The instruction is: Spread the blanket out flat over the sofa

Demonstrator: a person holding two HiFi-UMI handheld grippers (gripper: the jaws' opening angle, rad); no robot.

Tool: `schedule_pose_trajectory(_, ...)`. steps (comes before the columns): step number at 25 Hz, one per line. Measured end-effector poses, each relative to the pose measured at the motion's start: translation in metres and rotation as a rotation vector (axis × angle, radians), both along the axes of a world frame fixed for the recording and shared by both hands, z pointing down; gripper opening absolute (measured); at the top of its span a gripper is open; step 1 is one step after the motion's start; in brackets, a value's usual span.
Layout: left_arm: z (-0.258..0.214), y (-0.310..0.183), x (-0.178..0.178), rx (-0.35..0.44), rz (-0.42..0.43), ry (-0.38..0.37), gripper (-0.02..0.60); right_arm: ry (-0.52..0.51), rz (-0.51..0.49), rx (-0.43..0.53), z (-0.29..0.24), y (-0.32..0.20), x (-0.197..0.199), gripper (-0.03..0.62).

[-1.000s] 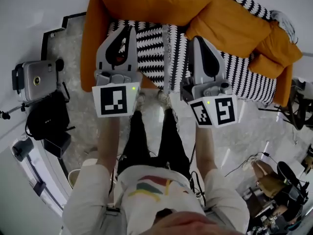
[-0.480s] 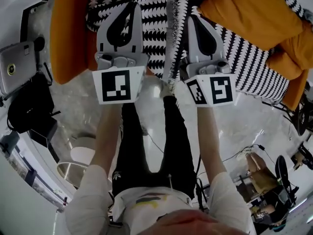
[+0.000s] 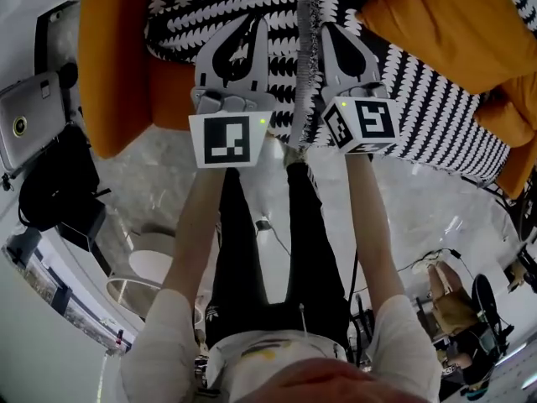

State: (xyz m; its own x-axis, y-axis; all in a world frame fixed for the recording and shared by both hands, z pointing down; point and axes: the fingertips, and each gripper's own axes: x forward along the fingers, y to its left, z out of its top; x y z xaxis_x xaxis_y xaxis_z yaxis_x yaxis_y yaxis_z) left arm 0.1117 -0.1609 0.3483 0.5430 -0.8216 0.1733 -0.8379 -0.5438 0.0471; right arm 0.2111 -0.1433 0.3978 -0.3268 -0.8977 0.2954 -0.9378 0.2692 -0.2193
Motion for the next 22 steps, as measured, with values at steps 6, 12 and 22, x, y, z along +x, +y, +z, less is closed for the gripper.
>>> schedule_pose_trajectory(6,0.01,-0.023,-0.001,-0.014,-0.025,-0.019,0.023,-0.106,-0.067,-0.198,0.068,-0.051,0.019,0.169)
schedule_pose_trajectory(12,0.033,-0.027,-0.006,-0.037,-0.032,-0.042,0.025,-0.192,-0.049,-0.389,0.135,-0.094,0.035,0.212)
schedule_pose_trajectory(22,0.057,-0.022,-0.036,-0.092,-0.057,-0.067,0.025,-0.161,-0.033,-0.569,0.182,-0.116,0.024,0.213)
